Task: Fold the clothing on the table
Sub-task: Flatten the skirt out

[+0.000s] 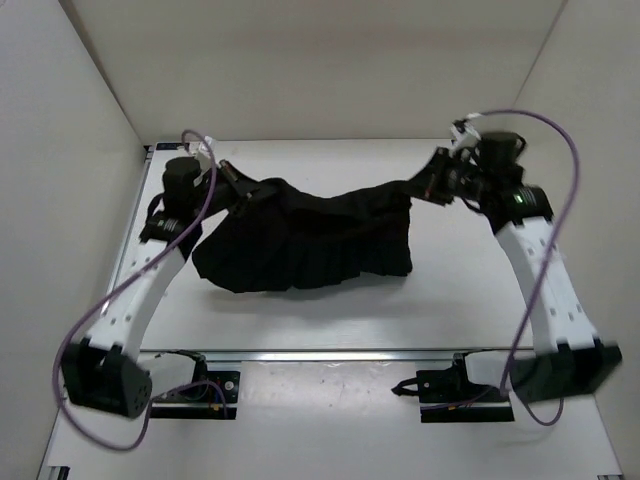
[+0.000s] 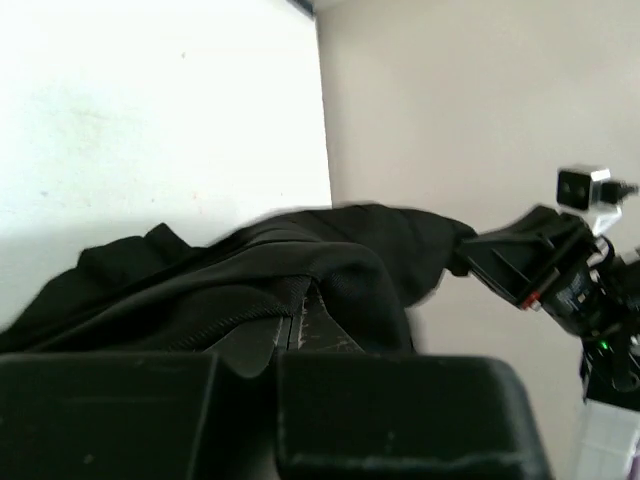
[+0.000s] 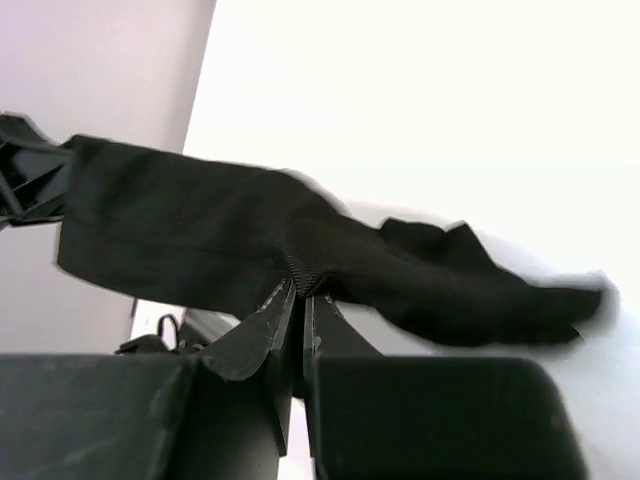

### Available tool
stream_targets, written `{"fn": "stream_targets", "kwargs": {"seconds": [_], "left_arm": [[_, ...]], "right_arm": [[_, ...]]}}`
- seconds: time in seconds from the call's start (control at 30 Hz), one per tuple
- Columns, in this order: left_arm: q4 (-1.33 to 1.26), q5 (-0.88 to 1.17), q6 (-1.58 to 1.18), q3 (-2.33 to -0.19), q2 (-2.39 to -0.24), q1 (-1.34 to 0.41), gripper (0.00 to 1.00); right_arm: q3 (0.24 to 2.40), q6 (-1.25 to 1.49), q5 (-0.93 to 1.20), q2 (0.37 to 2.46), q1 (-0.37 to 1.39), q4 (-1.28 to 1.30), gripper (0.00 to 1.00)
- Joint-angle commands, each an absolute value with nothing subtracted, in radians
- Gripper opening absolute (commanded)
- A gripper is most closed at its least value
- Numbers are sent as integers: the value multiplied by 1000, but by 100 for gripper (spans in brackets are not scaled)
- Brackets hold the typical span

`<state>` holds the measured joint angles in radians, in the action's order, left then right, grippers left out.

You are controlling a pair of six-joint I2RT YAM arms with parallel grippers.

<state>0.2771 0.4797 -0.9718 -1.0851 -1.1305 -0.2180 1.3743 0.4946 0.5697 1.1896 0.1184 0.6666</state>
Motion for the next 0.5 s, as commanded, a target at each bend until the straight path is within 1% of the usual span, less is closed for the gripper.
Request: {"fn": "stream_targets", "kwargs": {"seconds": [0.0, 0.03, 0.07, 0.1, 0.13, 0.17, 0.2, 0.23, 0.27, 0.3, 0.37, 0.4, 0.43, 0.47], "left_arm": [[112, 622, -1067, -1181, -1306, -173, 0], [100, 632, -1075, -1256, -1365, -164, 0], [86, 678, -1081, -1352, -1391, -144, 0], [75, 689, -1089, -1402, -1438, -135, 0], [81, 710, -1088, -1487, -1474, -120, 0], [92, 716, -1083, -1527, -1483, -106, 0], [122, 719, -1075, -1592, -1509, -97, 0], [123, 745, -1074, -1615, -1508, -80, 0], [138, 759, -1065, -1600, -1514, -74, 0], [140, 771, -1068, -1582, -1500, -69, 0], [120, 814, -1081, -1391, -1450, -60, 0], [86, 846, -1078, -1334, -1412, -64, 0], [118, 851, -1063, -1216, -1366, -63, 0], [148, 868, -1017, -1101, -1342, -67, 0]], "right_arm": [[1568, 485, 571, 1418, 179, 618, 0], [1707, 482, 546, 1490, 199, 633, 0], [1782, 470, 529, 1515, 221, 667, 0], [1933, 454, 522, 1575, 224, 705, 0], [2009, 451, 508, 1607, 232, 733, 1], [2145, 446, 509, 1659, 235, 776, 0], [2243, 452, 518, 1708, 226, 816, 0], [2281, 454, 531, 1716, 204, 834, 0], [2289, 456, 549, 1726, 183, 857, 0], [2231, 451, 554, 1711, 178, 865, 0], [2056, 431, 540, 1654, 161, 836, 1], [1916, 437, 540, 1593, 158, 804, 0], [1760, 433, 541, 1527, 144, 775, 0], [1690, 443, 537, 1497, 126, 763, 0]]}}
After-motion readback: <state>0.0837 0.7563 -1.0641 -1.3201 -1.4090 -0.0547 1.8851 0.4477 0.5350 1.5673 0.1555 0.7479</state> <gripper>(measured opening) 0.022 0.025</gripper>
